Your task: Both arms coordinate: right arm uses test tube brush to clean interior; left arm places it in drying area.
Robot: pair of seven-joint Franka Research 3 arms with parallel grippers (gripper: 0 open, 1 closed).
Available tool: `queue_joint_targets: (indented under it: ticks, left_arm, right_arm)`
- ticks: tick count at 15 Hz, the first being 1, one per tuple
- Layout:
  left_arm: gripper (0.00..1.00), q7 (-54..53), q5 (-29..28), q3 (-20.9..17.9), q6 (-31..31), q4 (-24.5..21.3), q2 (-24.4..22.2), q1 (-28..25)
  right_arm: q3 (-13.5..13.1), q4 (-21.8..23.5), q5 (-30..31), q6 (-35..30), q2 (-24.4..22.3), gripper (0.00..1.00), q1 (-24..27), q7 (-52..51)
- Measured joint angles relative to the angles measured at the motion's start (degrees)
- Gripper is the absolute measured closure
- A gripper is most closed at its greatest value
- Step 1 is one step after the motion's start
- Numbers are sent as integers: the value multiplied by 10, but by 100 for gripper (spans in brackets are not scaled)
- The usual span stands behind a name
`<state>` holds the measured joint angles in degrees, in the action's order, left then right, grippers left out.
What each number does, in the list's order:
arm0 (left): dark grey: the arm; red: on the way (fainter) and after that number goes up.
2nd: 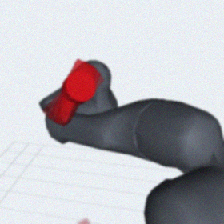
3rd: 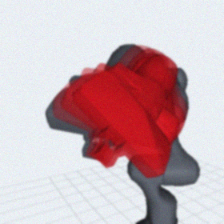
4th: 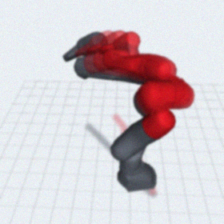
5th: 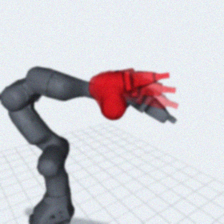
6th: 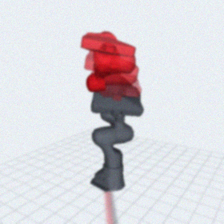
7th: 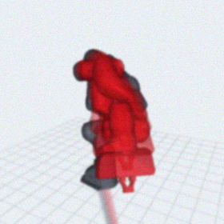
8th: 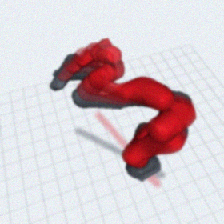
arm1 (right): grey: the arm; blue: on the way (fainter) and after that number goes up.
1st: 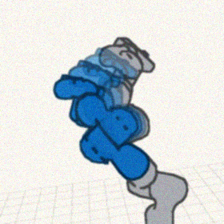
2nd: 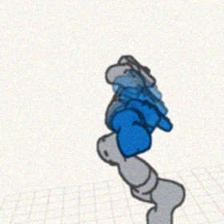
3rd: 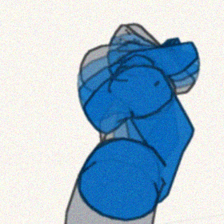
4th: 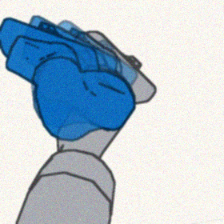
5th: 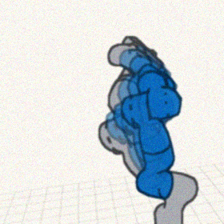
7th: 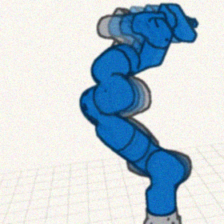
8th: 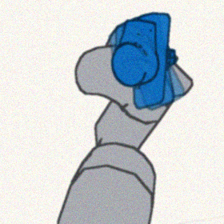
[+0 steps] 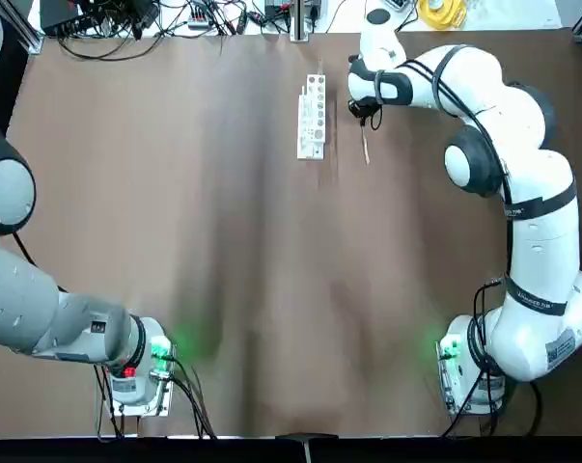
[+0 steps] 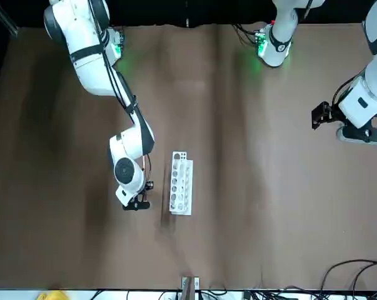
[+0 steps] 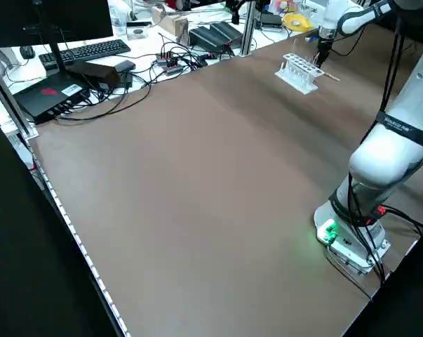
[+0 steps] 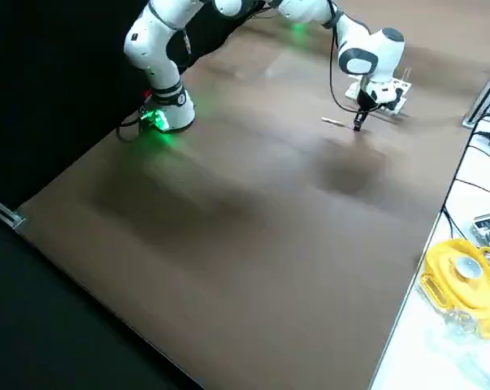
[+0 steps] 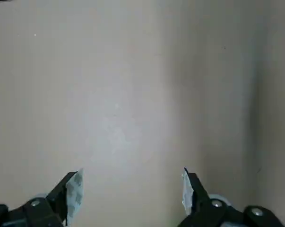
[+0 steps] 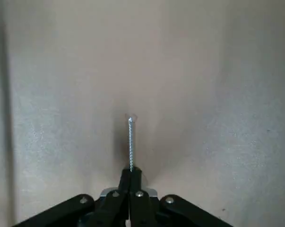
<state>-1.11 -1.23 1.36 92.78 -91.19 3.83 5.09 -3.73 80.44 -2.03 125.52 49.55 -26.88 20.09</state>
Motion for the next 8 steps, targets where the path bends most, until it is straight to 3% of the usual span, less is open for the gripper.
queue_joint_targets:
  ticks: [6, 8]
  left_arm:
    - [0, 0, 0, 1, 0, 0, -1, 0]
    - [0, 0, 0, 1, 0, 0, -1, 0]
  right_arm:
    - [-4, -8, 8, -5, -2, 98, 2, -30]
    - [-3, -17, 9, -40, -11, 98, 1, -61]
